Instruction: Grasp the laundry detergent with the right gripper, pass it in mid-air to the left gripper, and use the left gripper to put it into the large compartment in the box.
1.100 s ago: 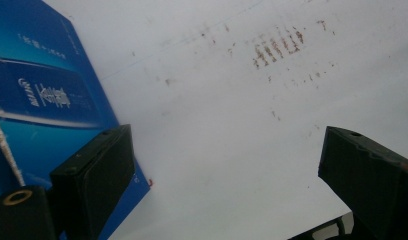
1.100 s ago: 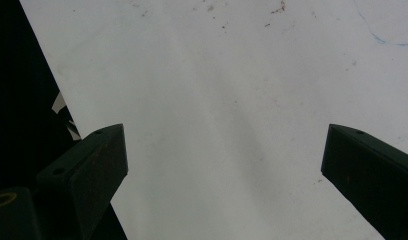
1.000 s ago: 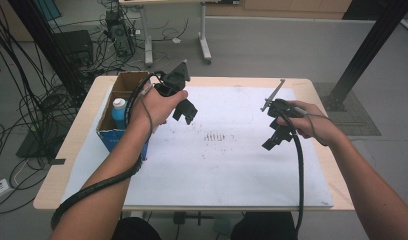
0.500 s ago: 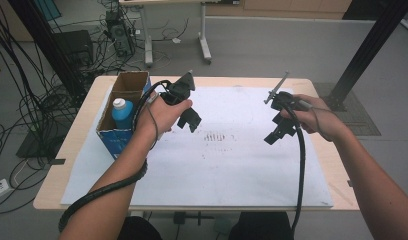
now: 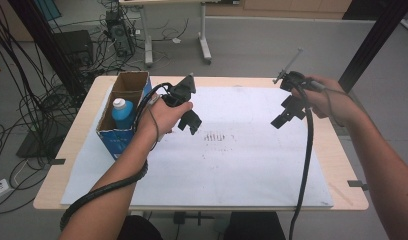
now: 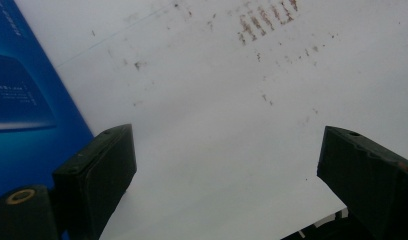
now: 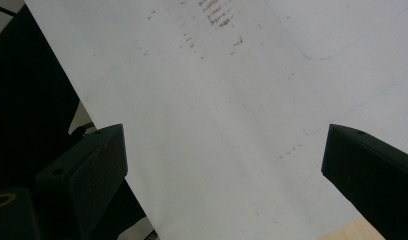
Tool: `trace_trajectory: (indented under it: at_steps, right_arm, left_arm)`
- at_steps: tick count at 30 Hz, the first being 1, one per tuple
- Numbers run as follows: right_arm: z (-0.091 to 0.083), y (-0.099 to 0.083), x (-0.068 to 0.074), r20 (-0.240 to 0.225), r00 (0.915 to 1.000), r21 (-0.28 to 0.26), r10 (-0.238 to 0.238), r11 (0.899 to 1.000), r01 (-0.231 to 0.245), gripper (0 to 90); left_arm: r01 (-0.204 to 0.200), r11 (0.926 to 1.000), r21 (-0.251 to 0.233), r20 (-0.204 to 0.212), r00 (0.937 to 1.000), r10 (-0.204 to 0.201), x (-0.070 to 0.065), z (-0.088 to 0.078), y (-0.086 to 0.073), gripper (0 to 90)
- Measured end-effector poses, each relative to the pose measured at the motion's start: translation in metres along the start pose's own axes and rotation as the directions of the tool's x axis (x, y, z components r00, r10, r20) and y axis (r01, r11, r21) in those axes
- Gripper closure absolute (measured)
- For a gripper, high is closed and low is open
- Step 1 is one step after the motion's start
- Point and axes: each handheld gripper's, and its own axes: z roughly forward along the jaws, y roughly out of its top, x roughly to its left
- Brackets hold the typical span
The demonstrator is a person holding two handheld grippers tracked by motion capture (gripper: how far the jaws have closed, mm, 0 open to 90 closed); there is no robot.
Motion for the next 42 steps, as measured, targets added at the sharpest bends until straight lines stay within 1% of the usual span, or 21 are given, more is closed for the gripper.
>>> trace_trajectory:
  at_steps: [2, 6, 8, 10, 13, 14, 16, 20, 24, 25, 27, 29, 31, 33, 37, 41, 42]
  right_arm:
    - [-0.009, 0.003, 0.001, 0.008, 1.0, -0.011, -0.002, 1.0, 0.002, 4.1]
    - [-0.021, 0.008, 0.002, 0.002, 0.9999, 0.004, 0.014, 1.0, -0.014, 4.5]
    - [-0.027, 0.01, 0.001, 0.027, 0.9995, 0.015, 0.019, 1.0, -0.019, 4.5]
    - [-0.033, 0.012, 0.0, 0.041, 0.9985, 0.024, 0.036, 0.999, -0.037, 4.5]
    - [-0.042, 0.014, -0.001, 0.037, 0.9983, 0.022, 0.045, 0.999, -0.046, 4.6]
    - [-0.045, 0.015, -0.002, 0.035, 0.9982, 0.012, 0.049, 0.999, -0.049, 4.4]
    - [-0.051, 0.016, -0.003, 0.021, 0.9979, 0.005, 0.061, 0.998, -0.061, 4.5]
    - [-0.06, 0.019, -0.003, 0.033, 0.9969, -0.003, 0.071, 0.997, -0.071, 4.4]
    - [-0.068, 0.023, -0.004, 0.018, 0.9968, -0.012, 0.078, 0.997, -0.078, 4.4]
    - [-0.069, 0.024, -0.004, 0.017, 0.9965, -0.011, 0.082, 0.997, -0.082, 4.7]
    - [-0.074, 0.027, -0.005, 0.026, 0.9957, -0.017, 0.089, 0.996, -0.089, 4.2]
    - [-0.077, 0.029, -0.005, 0.026, 0.9954, -0.01, 0.093, 0.996, -0.092, 4.4]
    - [-0.081, 0.031, -0.006, 0.036, 0.9935, -0.004, 0.108, 0.994, -0.108, 4.4]
    - [-0.085, 0.032, -0.007, 0.039, 0.9933, -0.004, 0.109, 0.994, -0.109, 4.5]
    - [-0.095, 0.034, -0.009, 0.04, 0.9912, -0.019, 0.126, 0.992, -0.126, 4.3]
    - [-0.097, 0.032, -0.01, 0.036, 0.9915, -0.027, 0.125, 0.992, -0.124, 4.3]
    - [-0.097, 0.031, -0.009, 0.036, 0.9913, -0.029, 0.127, 0.992, -0.126, 4.3]
  left_arm:
    - [0.001, 1.0, 0.001, 0.0, 1.0, -0.001, -0.001, 0.002, 0.0, 9.1]
    - [-0.003, 0.9999, 0.011, -0.002, 1.0, 0.003, -0.001, 0.003, 0.0, 9.1]
    - [0.0, 1.0, 0.008, 0.004, 1.0, 0.0, -0.002, 0.004, 0.001, 9.4]
    - [-0.004, 0.9999, 0.016, 0.005, 1.0, 0.004, -0.002, 0.004, 0.001, 9.4]
    - [-0.006, 0.9998, 0.02, 0.002, 1.0, 0.006, -0.002, 0.005, 0.001, 9.4]
    - [-0.004, 0.9999, 0.016, 0.006, 1.0, 0.004, -0.002, 0.005, 0.001, 9.5]
    - [-0.004, 0.9999, 0.016, 0.005, 1.0, 0.004, -0.002, 0.005, 0.001, 9.4]
    - [-0.007, 0.9998, 0.02, 0.008, 0.9999, 0.007, -0.003, 0.004, 0.002, 9.5]
    - [-0.005, 0.9997, 0.024, 0.006, 1.0, 0.005, -0.005, 0.005, 0.002, 9.5]
    - [-0.012, 0.9995, 0.028, 0.008, 0.9999, 0.011, -0.005, 0.006, 0.002, 9.5]
    - [-0.013, 0.9996, 0.026, 0.008, 0.9999, 0.013, -0.006, 0.006, 0.002, 9.5]
    - [-0.013, 0.9994, 0.031, 0.011, 0.9999, 0.013, -0.005, 0.006, 0.002, 9.5]
    - [-0.007, 0.9997, 0.025, 0.013, 0.9999, 0.007, -0.006, 0.006, 0.002, 9.5]
    - [-0.008, 0.9995, 0.031, 0.007, 0.9999, 0.008, -0.006, 0.007, 0.002, 9.4]
    - [-0.012, 0.9993, 0.035, 0.013, 0.9998, 0.012, -0.007, 0.008, 0.002, 9.6]
    - [-0.013, 0.9992, 0.036, 0.017, 0.9998, 0.013, -0.007, 0.008, 0.002, 9.5]
    - [-0.009, 0.9994, 0.033, 0.011, 0.9999, 0.008, -0.007, 0.008, 0.002, 9.5]
